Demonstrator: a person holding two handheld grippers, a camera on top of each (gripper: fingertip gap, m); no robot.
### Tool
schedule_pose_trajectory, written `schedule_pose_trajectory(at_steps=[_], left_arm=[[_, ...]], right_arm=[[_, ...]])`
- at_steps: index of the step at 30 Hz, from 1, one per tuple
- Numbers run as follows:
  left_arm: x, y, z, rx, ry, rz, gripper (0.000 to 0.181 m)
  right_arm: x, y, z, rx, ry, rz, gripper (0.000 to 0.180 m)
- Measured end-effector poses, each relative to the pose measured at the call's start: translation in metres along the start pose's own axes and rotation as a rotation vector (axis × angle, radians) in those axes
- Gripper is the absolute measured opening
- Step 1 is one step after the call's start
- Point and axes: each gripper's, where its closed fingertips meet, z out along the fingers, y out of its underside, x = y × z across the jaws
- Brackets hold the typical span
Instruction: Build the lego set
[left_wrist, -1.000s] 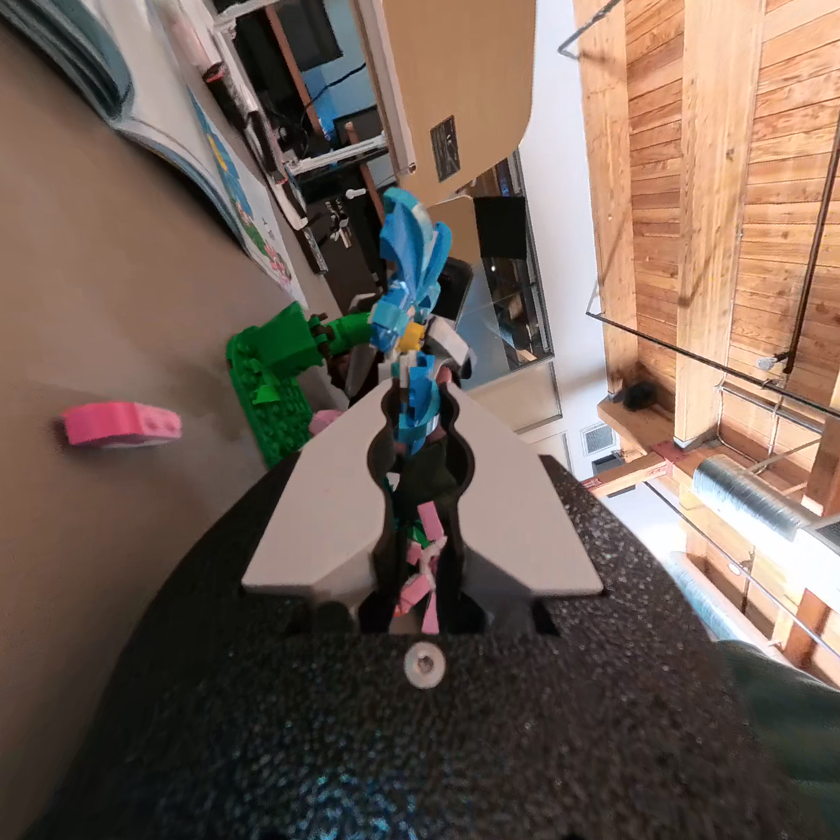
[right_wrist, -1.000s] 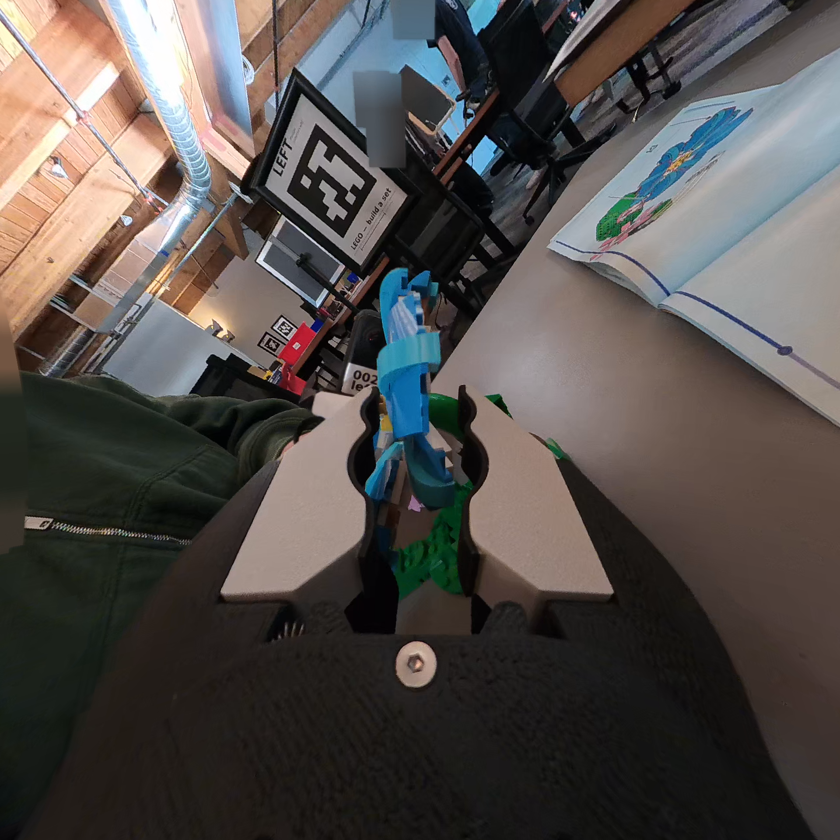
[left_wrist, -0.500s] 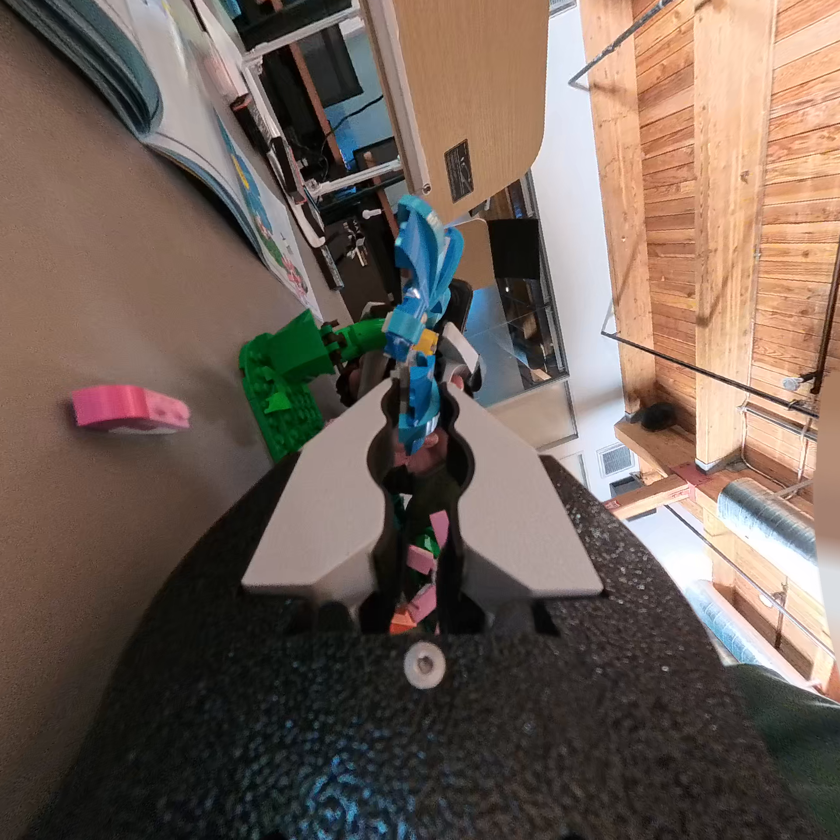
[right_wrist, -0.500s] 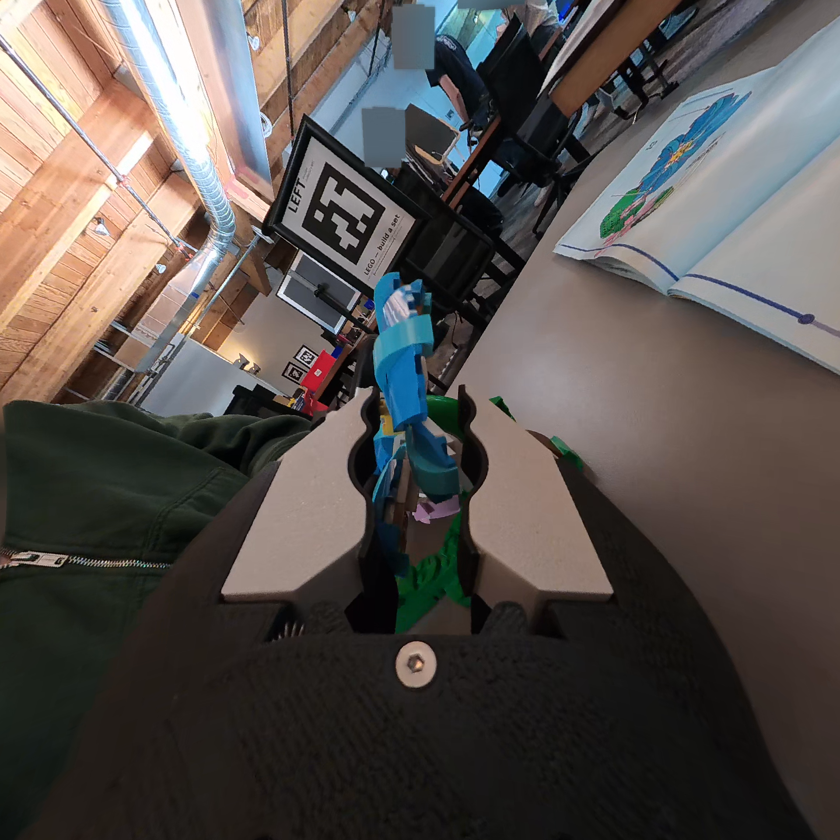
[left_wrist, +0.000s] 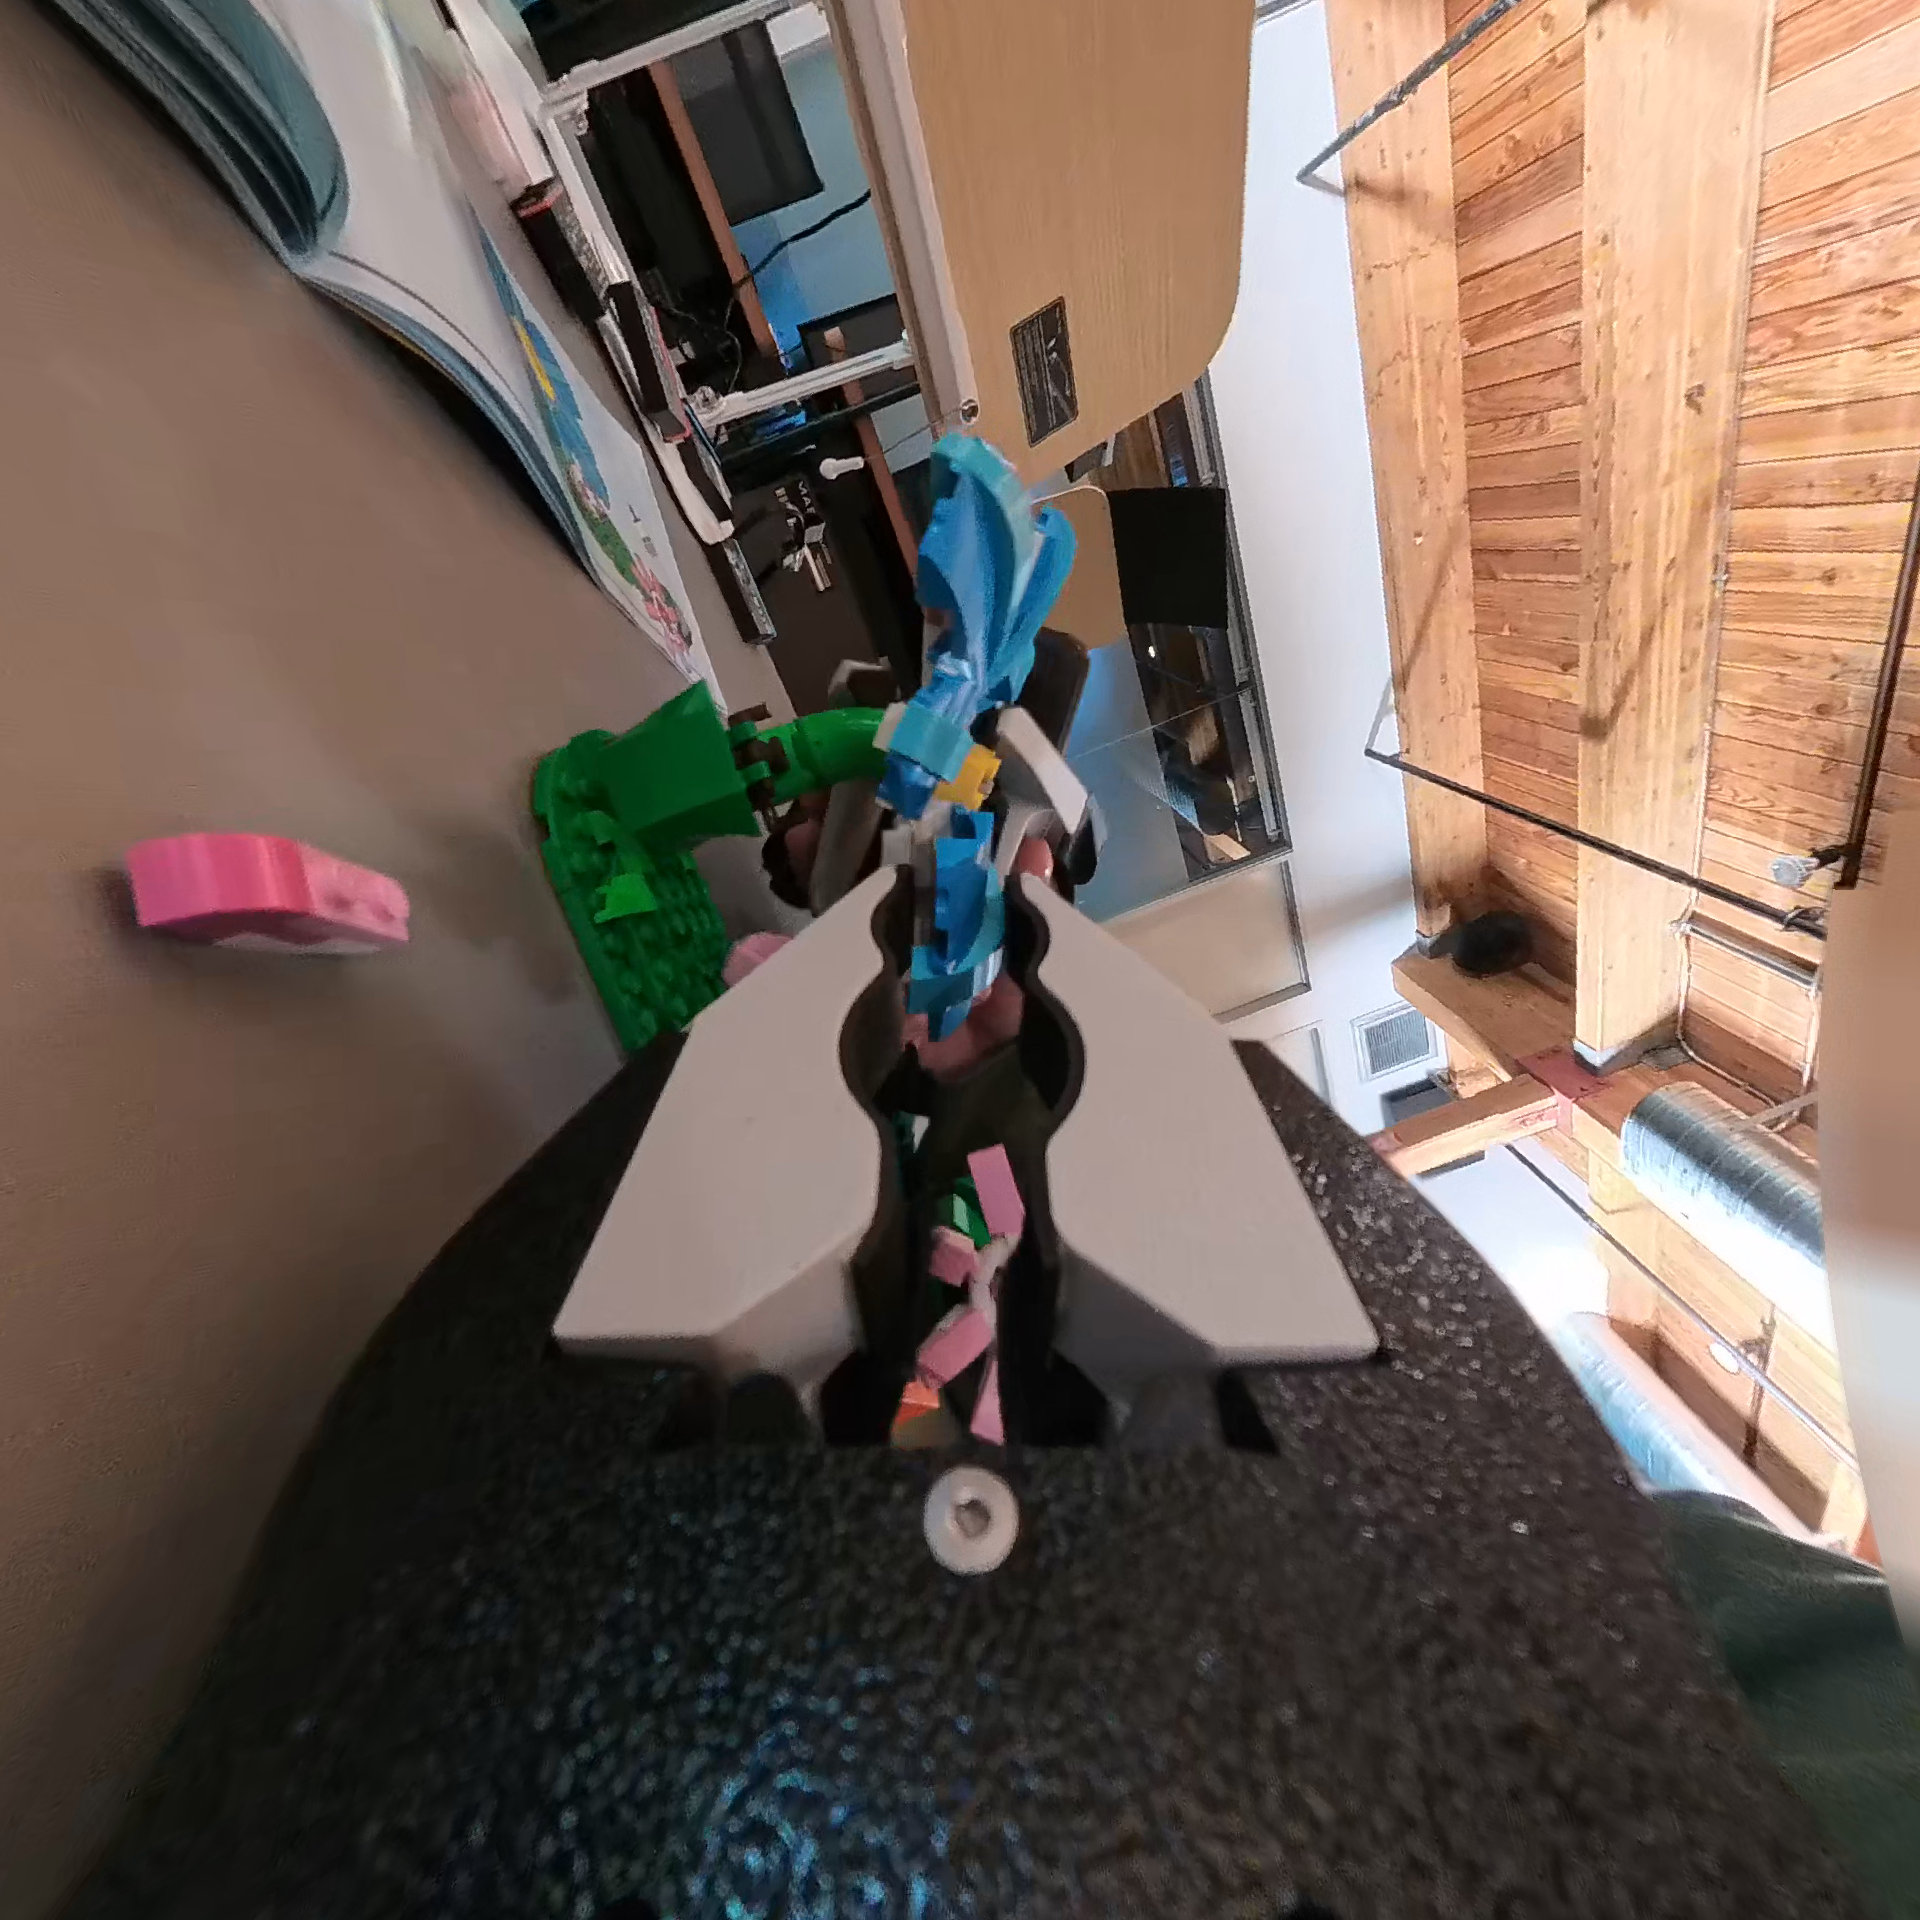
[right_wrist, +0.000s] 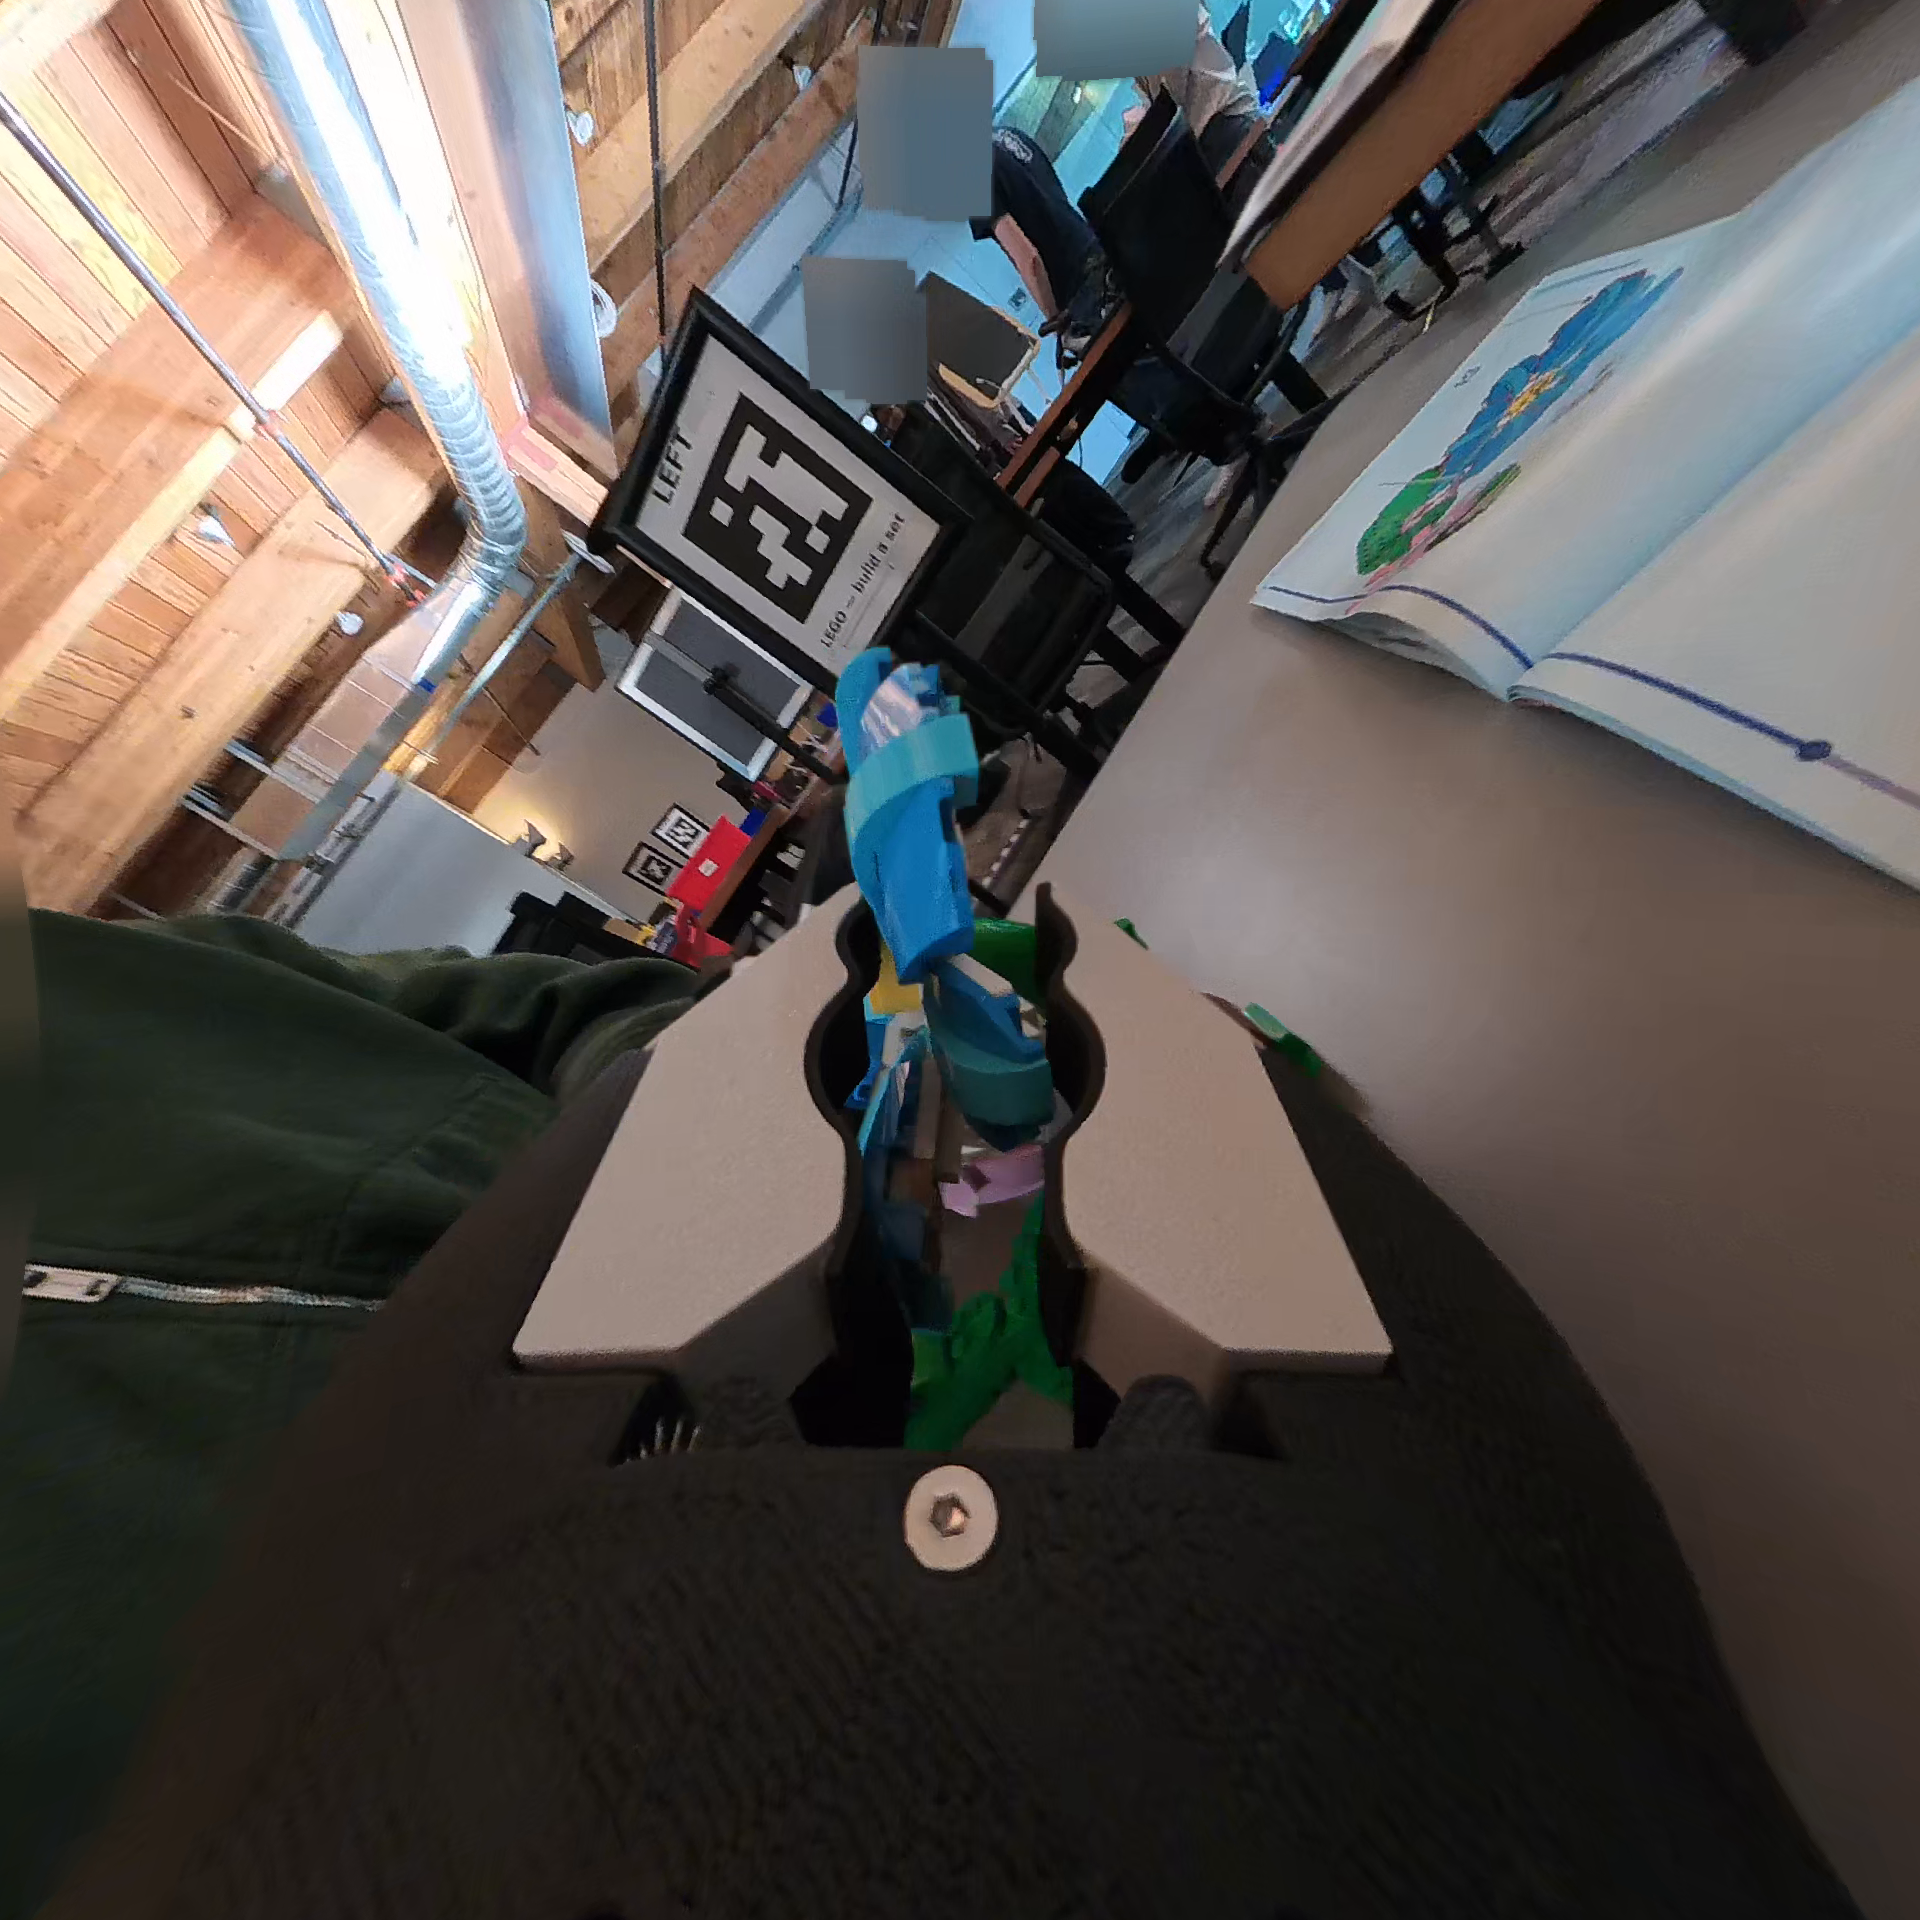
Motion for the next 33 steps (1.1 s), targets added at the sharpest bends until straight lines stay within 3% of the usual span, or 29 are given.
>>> schedule_pose_trajectory(at_steps=[7,13,18,21,28,33], left_arm=[[0.018,-0.004,-0.023,-0.001,0.025,0.159,0.015],[0.064,-0.017,-0.031,0.036,0.195,0.302,0.014],[0.092,-0.002,-0.027,-0.033,0.339,0.355,0.015],[0.108,0.003,-0.027,-0.053,0.41,0.372,0.015],[0.112,0.003,-0.028,-0.06,0.418,0.364,0.015],[0.107,0.0,-0.027,-0.069,0.362,0.411,0.015]], right_arm=[[-0.006,-0.019,-0.015,0.063,0.036,-0.109,0.047],[-0.034,-0.062,-0.051,0.21,0.15,-0.34,0.049],[-0.111,-0.022,-0.014,-0.089,-0.089,-0.313,0.045],[-0.126,0.006,0.009,-0.23,-0.143,-0.285,0.04],[-0.134,0.018,0.022,-0.261,-0.239,-0.244,0.016],[-0.131,0.014,0.023,-0.231,-0.247,-0.221,0.011]])
